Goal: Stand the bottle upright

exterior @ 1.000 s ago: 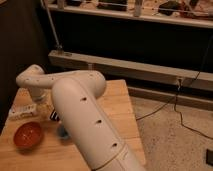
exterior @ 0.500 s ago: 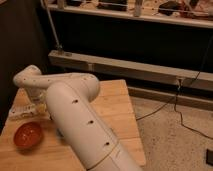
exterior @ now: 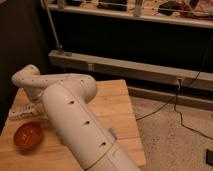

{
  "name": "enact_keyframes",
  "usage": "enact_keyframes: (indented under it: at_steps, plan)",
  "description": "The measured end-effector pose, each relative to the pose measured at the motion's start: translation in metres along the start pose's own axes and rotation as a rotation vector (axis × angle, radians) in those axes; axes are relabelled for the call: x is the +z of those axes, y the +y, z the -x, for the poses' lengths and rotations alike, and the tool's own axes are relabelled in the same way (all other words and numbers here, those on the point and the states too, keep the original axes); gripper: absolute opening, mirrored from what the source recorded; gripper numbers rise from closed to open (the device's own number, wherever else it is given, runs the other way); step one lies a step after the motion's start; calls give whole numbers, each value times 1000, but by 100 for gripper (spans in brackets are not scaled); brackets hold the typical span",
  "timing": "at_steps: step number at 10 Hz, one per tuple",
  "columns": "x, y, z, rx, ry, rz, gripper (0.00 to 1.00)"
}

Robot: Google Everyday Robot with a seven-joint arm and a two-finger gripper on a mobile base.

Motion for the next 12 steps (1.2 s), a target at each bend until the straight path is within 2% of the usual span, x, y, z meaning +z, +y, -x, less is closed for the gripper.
enact_keyframes:
  at_steps: [1, 2, 3, 6, 8, 12]
  plan:
    - [-2, -1, -2, -4, 7, 0, 43]
    - [-3, 0, -3, -5, 12, 2, 32]
    - [-2, 2, -4, -5, 11, 9, 29]
    - [6, 9, -4, -12, 9, 39, 28]
    - [6, 9, -4, -12, 10, 43, 28]
    - [-9, 0, -11, -5, 23, 18, 28]
